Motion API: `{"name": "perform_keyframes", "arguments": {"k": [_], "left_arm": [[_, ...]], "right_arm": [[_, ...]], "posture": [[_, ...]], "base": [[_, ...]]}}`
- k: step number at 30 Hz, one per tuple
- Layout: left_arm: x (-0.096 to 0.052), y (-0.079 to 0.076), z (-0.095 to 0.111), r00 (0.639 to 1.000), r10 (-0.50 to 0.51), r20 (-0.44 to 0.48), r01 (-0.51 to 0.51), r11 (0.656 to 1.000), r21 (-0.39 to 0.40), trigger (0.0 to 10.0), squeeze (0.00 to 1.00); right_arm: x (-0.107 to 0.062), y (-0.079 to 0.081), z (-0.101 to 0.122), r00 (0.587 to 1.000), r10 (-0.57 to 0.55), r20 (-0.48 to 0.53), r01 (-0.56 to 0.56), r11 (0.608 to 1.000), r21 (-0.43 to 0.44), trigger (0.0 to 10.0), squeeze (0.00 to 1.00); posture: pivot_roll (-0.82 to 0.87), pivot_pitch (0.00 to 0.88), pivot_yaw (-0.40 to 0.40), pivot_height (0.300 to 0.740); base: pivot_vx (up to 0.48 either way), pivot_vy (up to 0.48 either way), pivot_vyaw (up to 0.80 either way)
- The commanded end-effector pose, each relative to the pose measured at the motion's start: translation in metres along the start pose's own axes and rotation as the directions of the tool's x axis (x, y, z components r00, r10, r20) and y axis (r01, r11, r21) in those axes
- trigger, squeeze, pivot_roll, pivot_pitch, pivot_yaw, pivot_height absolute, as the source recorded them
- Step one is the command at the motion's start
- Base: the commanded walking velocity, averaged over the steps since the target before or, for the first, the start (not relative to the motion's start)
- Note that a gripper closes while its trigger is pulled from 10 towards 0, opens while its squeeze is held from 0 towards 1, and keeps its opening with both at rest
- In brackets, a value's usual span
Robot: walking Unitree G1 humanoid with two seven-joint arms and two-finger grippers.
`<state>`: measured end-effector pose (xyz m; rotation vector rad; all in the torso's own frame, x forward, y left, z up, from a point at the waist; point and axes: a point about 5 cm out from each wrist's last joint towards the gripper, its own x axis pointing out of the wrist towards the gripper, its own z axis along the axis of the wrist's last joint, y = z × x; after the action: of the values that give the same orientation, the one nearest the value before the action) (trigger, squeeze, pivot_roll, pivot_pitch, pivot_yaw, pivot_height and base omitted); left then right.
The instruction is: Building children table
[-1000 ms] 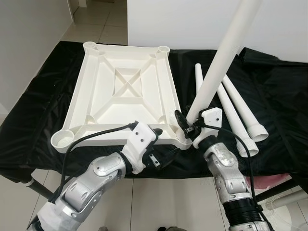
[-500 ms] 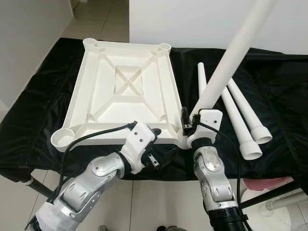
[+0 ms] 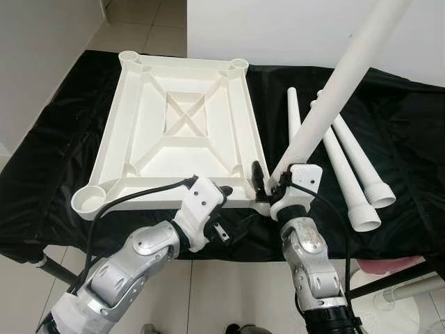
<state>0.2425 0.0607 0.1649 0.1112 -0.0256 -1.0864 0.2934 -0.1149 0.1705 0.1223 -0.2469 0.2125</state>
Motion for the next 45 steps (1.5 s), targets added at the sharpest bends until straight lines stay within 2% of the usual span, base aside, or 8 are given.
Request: {"name": "perform_keyframes", "arguments": {"k": [1, 17, 19, 20, 31, 37, 38, 45], "left_arm": [[0.001, -0.010, -0.001, 0.992, -0.129, -0.004, 0.129, 0.992, -0.008, 10.0, 0.00], [0.003, -0.010, 0.000, 0.991, -0.136, -0.001, 0.136, 0.991, 0.000, 10.0, 0.00], [0.003, -0.010, 0.000, 0.991, -0.136, -0.001, 0.136, 0.991, 0.001, 10.0, 0.00], [0.003, -0.009, 0.000, 0.991, -0.137, -0.001, 0.137, 0.991, 0.002, 10.0, 0.00], [0.002, -0.009, 0.000, 0.990, -0.141, -0.007, 0.141, 0.990, 0.006, 10.0, 0.00], [0.001, -0.010, 0.000, 0.989, -0.150, -0.009, 0.150, 0.989, 0.001, 10.0, 0.00], [0.001, -0.010, 0.000, 0.988, -0.151, -0.010, 0.151, 0.989, 0.001, 10.0, 0.00], [0.001, -0.010, -0.001, 0.988, -0.155, -0.013, 0.155, 0.988, 0.000, 10.0, 0.00]], "right_arm": [[0.001, -0.005, 0.002, 0.998, 0.070, -0.001, -0.069, 0.997, 0.020, 10.0, 0.00], [0.004, -0.029, -0.010, 0.887, 0.438, -0.146, -0.458, 0.876, -0.152, 9.1, 0.00], [0.004, -0.032, -0.011, 0.882, 0.446, -0.153, -0.467, 0.873, -0.144, 7.2, 0.00], [0.004, -0.035, -0.012, 0.881, 0.445, -0.162, -0.468, 0.872, -0.144, 0.0, 0.00], [-0.003, -0.044, -0.022, 0.878, 0.442, -0.185, -0.461, 0.884, -0.076, 0.0, 0.00], [-0.007, -0.041, -0.029, 0.887, 0.423, -0.187, -0.434, 0.901, -0.020, 2.5, 0.00], [-0.006, -0.040, -0.030, 0.888, 0.417, -0.194, -0.428, 0.904, -0.017, 10.0, 0.00], [0.000, -0.039, -0.033, 0.908, 0.350, -0.231, -0.363, 0.932, -0.015, 10.0, 0.00]], "posture": [[0.03, 0.116, -0.070, 0.740], [0.03, 0.087, -0.068, 0.740], [0.03, 0.087, -0.068, 0.740], [0.04, 0.083, -0.068, 0.740], [0.04, 0.081, -0.063, 0.740], [0.03, 0.084, -0.056, 0.740], [0.03, 0.088, -0.052, 0.740], [0.03, 0.094, -0.050, 0.740]], "base": [[0.000, 0.000, 0.00], [0.000, 0.000, 0.00], [0.000, 0.000, 0.00], [0.000, 0.000, 0.00], [0.000, 0.000, 0.00], [0.000, 0.000, 0.00], [0.000, 0.000, 0.00], [0.000, 0.000, 0.00]]}}
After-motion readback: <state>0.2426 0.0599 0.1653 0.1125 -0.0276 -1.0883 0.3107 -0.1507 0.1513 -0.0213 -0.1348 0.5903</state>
